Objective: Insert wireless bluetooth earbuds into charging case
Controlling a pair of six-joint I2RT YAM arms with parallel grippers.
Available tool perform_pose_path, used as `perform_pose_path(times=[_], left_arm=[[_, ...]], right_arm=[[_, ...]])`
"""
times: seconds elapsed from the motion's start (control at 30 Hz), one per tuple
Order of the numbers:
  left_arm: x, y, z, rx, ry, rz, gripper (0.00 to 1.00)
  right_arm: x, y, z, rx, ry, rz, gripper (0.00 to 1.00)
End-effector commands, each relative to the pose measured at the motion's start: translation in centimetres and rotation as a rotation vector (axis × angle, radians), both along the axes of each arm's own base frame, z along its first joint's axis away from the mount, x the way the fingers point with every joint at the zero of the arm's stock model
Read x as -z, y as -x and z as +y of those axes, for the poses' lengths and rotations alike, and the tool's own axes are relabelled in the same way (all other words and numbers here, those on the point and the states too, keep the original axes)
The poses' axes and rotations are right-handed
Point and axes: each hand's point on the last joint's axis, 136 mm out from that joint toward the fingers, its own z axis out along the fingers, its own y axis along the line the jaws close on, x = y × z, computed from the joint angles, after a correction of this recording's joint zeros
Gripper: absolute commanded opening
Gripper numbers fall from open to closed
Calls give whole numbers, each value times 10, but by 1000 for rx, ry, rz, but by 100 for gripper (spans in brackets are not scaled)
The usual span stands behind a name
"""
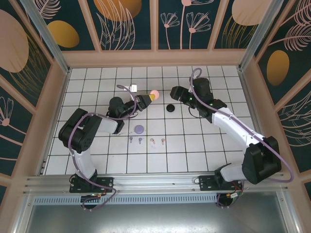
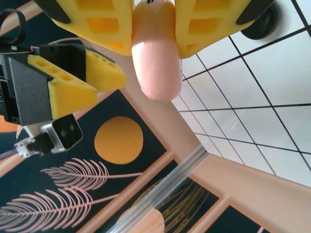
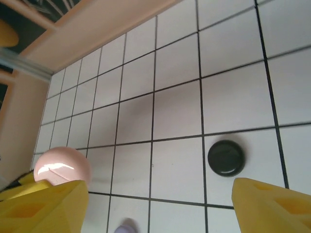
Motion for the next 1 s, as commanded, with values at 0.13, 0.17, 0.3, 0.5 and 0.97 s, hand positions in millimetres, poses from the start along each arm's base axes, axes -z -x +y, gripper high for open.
perform_pose_path(times=[0.13,0.17,0.3,0.5,0.97], left_arm=[[-24,28,-13,181,-97,-105,0],[-27,31,-14,200,-97,-114,0],[-32,42,-19,279,-95,-118,0],[-38,47,-20,318,-91,-131,0],[-45,49,-23,342,-85,-146,0]], right_arm=[[-28,19,20,-311,60,-236,77],[-28,21,23,-338,49,-241,77],[-29,34,37,-443,1,-255,76],[-29,38,45,-489,-40,-248,75],[-8,19,61,-486,-24,-190,70]])
